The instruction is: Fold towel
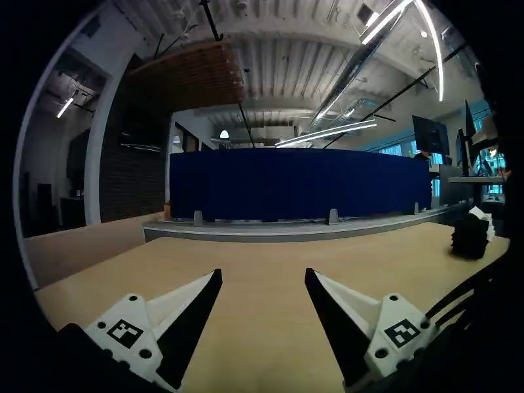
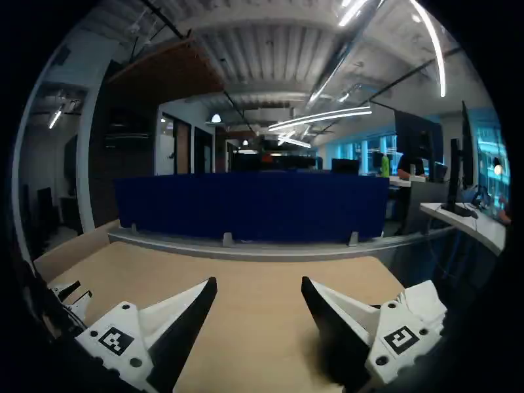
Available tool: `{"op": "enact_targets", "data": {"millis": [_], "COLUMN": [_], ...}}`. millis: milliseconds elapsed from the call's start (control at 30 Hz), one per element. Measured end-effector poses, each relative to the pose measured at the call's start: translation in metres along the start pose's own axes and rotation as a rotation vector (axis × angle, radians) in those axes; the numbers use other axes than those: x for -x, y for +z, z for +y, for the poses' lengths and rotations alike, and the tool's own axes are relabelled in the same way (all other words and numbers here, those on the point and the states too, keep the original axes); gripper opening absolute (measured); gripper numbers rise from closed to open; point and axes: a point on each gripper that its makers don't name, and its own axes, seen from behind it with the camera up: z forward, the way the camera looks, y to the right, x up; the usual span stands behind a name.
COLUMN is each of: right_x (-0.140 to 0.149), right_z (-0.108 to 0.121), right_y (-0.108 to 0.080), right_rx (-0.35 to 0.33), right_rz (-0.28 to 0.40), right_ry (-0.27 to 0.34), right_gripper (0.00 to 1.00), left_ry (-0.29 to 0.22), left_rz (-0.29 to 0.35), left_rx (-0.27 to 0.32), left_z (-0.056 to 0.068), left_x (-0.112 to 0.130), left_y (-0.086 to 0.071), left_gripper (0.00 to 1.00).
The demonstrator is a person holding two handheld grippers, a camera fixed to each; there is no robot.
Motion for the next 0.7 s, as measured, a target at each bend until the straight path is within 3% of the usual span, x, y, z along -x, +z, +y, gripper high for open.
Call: {"op": "enact_targets", "data": {"millis": [333,700], "right_x": [0.019,0.077], "right_z": [0.036,0.05], "right_y": [0.004,0.019], "right_rx": [0.04,0.053], "right_rz": [0.077,0.117], "right_ry": [0.038,0.057], "right_gripper": [1.0,1.0], "left_ry": [0.0,0.0], "left_rz": [0.0,0.0], "left_rx": [0.0,0.0], "left_z": [0.001,0.001], "left_x": [0.0,0.0], "left_y": [0.0,0.001], "left_gripper": [0.94,0.94]}}
